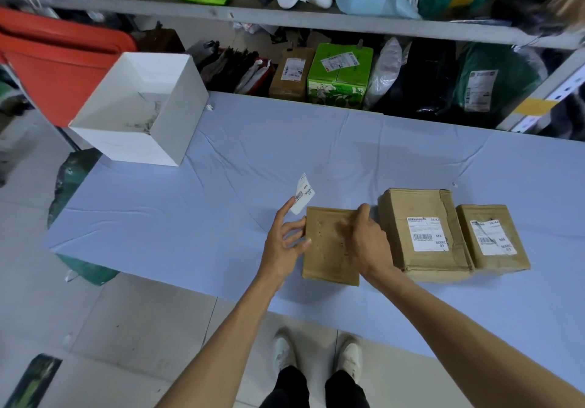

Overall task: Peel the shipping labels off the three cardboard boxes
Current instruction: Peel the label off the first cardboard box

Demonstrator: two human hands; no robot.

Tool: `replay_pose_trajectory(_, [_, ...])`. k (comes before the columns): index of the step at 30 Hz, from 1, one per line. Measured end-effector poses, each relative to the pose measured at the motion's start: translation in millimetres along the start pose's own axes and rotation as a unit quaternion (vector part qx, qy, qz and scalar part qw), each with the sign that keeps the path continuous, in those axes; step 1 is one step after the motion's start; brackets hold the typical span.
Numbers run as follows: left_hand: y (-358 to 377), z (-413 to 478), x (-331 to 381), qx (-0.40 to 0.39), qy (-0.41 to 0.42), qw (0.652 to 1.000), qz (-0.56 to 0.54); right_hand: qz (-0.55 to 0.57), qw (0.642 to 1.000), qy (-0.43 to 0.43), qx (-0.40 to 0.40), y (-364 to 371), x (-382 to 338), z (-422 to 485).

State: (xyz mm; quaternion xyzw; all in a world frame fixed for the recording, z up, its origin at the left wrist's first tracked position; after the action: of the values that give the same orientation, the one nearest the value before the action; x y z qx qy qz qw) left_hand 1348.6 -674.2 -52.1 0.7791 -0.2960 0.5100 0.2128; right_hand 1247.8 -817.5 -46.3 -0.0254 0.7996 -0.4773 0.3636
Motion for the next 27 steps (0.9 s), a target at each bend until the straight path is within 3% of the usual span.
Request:
replay_pose_trajectory(5, [3, -1, 0, -0.005, 0.001, 1.0, 0.006, -0.009, 0.999, 0.021, -0.043, 5, -3, -5])
replay_pose_trajectory(14, [5, 0, 4, -0.006, 0.002, 1.0, 0.024, 0.037, 0.999, 0.031, -0.015, 3, 0, 2])
replay_pose_trajectory(18, [6, 1, 3, 0.0, 0.001, 1.0, 0.01, 0.003, 1.0, 0.007, -0.001, 0, 1, 0])
replay_pose_trajectory(27, [-5, 9, 8, 0.045, 0.001, 0.999, -0.024, 0.009, 0.999, 0.006, -0.049, -9, -4, -6])
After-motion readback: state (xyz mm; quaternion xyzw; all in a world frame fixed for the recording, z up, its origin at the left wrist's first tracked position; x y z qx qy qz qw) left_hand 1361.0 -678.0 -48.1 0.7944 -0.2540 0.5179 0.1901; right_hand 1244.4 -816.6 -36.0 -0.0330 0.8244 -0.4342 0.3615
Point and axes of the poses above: each hand's wrist, its own z-axis towards the middle knuckle, its own y-axis out of the palm, x = y × z, the point moved 5 cm from there along z, towards the middle knuckle, and after that the axes turned 3 degrees about z, right-handed, at the moved point
